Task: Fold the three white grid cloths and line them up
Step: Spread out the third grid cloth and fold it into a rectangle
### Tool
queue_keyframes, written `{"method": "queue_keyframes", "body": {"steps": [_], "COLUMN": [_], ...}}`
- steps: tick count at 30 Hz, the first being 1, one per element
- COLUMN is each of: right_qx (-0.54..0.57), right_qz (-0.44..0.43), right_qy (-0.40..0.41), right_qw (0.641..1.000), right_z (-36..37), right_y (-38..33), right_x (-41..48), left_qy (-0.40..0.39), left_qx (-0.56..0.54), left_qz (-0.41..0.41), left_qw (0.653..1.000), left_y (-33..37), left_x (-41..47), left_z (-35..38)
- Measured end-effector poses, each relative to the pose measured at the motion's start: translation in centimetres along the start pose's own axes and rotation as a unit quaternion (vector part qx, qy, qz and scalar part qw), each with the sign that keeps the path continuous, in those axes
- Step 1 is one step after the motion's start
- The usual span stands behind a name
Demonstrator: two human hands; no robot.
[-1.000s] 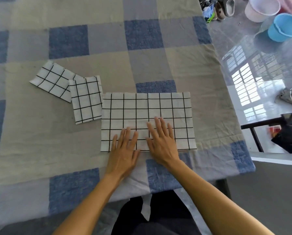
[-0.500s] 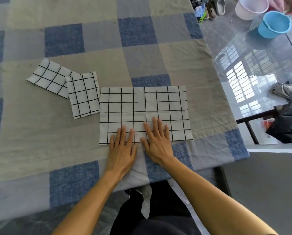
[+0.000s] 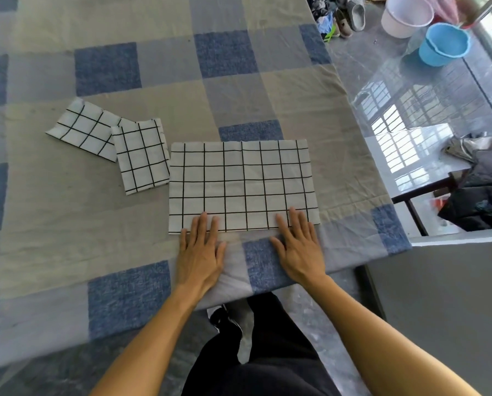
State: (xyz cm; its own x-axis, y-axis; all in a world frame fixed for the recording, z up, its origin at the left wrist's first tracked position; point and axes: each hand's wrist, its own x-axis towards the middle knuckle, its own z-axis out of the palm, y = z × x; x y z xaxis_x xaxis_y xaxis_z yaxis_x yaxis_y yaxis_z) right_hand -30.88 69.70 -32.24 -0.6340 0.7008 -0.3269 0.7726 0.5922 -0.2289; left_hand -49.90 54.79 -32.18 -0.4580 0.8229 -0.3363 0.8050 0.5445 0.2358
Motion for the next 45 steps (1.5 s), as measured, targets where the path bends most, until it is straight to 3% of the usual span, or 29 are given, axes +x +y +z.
{"method": "queue_keyframes", "body": {"steps": [7,12,14,18,29,34,38,41,45], "right_qx": [-0.009,0.037,0.056,0.052,0.007,-0.007,-0.011,0.02,0.047], "right_qz": [0.047,-0.128,-0.142,-0.099,0.07,0.101,0.008,-0.094,-0.081], "right_qy": [0.005,-0.005,-0.029,-0.043,-0.007,0.005,0.071,0.038,0.006], "right_qw": [0.999,0.991,0.988,0.993,0.997,0.995,0.997,0.995,0.996], "right_z": [-0.7,-0.1,0.6,1.4,-0.4,-0.8,-0.2,0.8,1.7], "right_y": [-0.1,-7.8,-11.0,-11.7,-0.5,-0.8,-4.8,-9.0,-10.2], "right_x": [-0.8,-1.2,-0.9,-0.5,-2.9,-2.9,-2.6,-1.6,-0.6], "left_qy": [-0.035,-0.034,-0.048,-0.037,-0.036,-0.019,0.021,0.024,0.026], "left_qx": [-0.002,0.014,0.037,0.026,0.008,0.029,0.017,0.011,0.007], "left_qz": [-0.007,-0.003,0.0,0.011,-0.003,0.002,0.05,0.054,0.013], "left_qw": [0.999,0.999,0.998,0.999,0.999,0.999,0.998,0.998,1.0], "left_y": [-0.6,-0.6,-0.6,-1.1,-2.0,-2.1,-1.8,-1.2,-2.3], "left_x": [0.2,0.1,0.1,0.1,-0.5,-0.7,-1.2,-1.4,-1.7], "left_z": [-1.4,-1.4,-1.3,-1.3,-1.8,-1.6,-1.0,0.0,0.4]}}
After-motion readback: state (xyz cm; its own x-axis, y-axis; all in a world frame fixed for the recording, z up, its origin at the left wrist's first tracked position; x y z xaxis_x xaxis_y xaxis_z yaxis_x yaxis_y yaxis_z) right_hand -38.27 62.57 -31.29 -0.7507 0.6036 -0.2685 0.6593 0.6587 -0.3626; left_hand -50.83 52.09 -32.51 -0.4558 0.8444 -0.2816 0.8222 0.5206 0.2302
